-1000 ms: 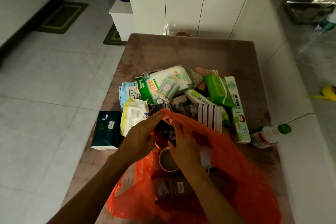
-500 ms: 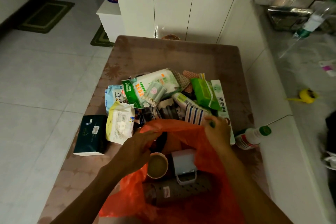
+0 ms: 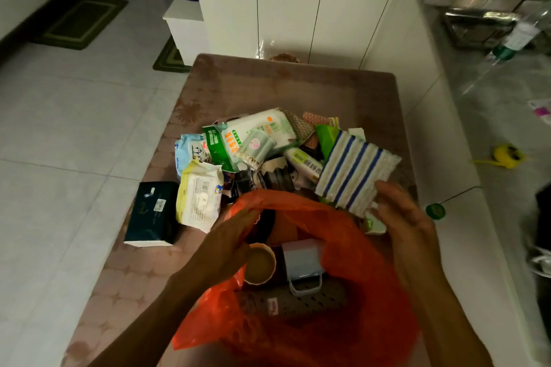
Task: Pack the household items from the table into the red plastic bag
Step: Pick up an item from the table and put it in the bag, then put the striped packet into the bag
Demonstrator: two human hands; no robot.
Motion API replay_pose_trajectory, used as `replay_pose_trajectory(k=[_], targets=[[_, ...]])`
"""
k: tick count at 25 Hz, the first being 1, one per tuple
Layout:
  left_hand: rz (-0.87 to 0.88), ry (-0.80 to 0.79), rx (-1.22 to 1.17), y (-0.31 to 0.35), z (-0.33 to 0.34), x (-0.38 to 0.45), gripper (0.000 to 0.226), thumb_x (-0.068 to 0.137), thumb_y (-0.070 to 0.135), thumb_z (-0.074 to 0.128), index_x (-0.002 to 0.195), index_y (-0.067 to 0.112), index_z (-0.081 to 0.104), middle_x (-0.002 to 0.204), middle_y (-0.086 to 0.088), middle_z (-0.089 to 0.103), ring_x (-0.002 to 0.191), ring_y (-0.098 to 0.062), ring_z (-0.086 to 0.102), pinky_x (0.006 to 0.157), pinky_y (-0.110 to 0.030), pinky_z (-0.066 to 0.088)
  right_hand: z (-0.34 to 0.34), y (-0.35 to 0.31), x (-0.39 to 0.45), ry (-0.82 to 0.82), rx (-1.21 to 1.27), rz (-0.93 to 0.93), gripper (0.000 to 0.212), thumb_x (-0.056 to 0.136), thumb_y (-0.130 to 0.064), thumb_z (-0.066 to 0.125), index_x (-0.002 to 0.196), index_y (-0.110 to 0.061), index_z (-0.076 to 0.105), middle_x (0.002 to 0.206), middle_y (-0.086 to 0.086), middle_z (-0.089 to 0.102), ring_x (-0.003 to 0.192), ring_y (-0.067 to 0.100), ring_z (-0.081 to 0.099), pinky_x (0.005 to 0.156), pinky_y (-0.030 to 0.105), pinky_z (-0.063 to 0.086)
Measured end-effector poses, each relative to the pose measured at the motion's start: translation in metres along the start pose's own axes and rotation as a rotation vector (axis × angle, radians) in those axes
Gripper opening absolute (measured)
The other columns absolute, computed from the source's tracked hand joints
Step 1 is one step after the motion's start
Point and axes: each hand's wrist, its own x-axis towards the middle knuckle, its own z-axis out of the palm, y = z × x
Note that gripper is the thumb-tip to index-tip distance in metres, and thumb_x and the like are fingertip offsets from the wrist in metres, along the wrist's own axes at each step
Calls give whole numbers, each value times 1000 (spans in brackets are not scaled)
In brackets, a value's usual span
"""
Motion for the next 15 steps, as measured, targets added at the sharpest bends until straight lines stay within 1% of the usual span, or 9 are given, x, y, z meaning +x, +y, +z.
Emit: replay_pose_trajectory(k=[2,4,6,8,10,12,13,14,15], targets=[[-15,50,-2,0,0,6,80,71,-8,55,142,23,36,132,-11,55,101,-22,59,74,-12,47,-2,0,-34,-66,150,183,29,94,-4,49,111,-16,69,111,0,73,98,17,70,82,32,59],[-19,79,-17,0,-2,9,82,71,-7,53,144,23,32,145,-5,43,119,-22,52,84,-5,38,7,25,-50,-162,122,442,27,93,-4,50,110,-11,68,106,6,75,96,25,71,78,39,59],[-23,75,-20,5,-4,10,81,71,-1,48,145,25,29,147,-5,40,115,-28,55,80,-4,37,26,56,-51,-248,58,631,27,93,-5,54,117,-12,64,109,7,73,98,24,71,80,40,57],[43,100,0,13,0,6,78,72,2,47,145,24,27,142,-11,46,101,-36,59,77,-18,48,46,85,-48,-309,84,662,34,91,-4,58,121,-20,61,115,4,71,105,21,68,87,38,54],[111,109,6,21,3,3,80,75,4,46,144,35,23,133,-15,54,95,-37,60,76,-37,53,63,107,-47,-300,-11,516,44,90,-6,57,126,-31,56,127,-2,64,119,18,59,98,40,49],[124,95,-24,24,5,5,75,78,16,44,142,47,19,138,-3,49,106,-18,56,84,-17,48,67,118,-41,-237,-340,192,47,92,-14,55,130,-39,47,144,-8,45,136,15,39,109,41,38],[119,85,-10,25,5,6,70,78,22,42,141,44,23,140,3,43,111,-7,50,89,-8,42,62,121,-38,-255,-556,5,47,93,-18,52,135,-37,44,151,-9,35,142,14,28,114,40,31],[105,89,-3,23,7,5,67,77,26,41,141,37,29,139,5,39,116,-3,44,93,-10,41,54,125,-30,-276,-791,-132,49,93,-20,50,139,-33,41,154,-8,29,144,16,20,117,41,24],[80,81,13,19,8,2,66,76,28,41,141,29,32,140,2,38,120,-5,41,97,-20,43,42,130,-18,-263,-1006,-164,52,93,-23,50,143,-30,38,157,-4,25,146,21,14,119,45,19]])
